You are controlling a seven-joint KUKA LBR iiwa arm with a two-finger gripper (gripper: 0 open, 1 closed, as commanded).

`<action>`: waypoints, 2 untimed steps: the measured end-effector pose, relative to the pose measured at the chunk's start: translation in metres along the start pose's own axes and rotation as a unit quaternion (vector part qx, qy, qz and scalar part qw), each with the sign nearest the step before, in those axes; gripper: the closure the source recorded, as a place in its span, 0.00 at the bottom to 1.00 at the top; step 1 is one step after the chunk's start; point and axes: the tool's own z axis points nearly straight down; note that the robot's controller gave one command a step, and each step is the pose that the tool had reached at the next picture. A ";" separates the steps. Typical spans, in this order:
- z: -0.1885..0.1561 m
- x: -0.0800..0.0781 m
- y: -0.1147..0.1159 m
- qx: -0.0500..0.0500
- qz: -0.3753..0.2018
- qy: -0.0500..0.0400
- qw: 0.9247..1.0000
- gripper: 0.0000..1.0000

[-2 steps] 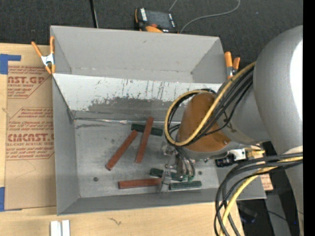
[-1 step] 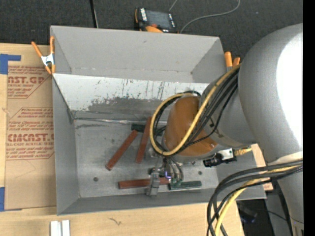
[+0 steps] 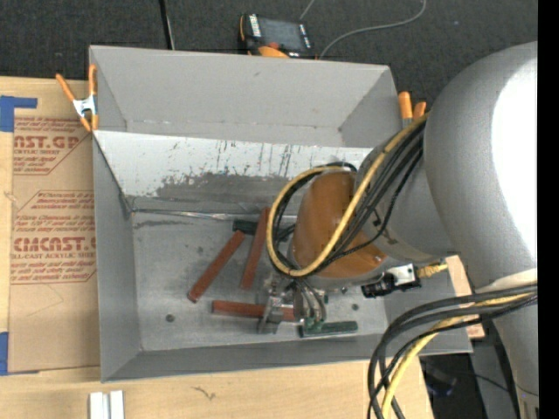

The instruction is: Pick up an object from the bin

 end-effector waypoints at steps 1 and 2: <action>-0.019 0.000 0.001 0.000 0.000 0.000 1.000 1.00; -0.079 -0.001 0.001 -0.001 -0.001 -0.003 1.000 1.00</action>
Offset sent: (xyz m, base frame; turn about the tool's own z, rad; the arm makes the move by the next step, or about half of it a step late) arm 0.0001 0.0001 0.0185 0.0000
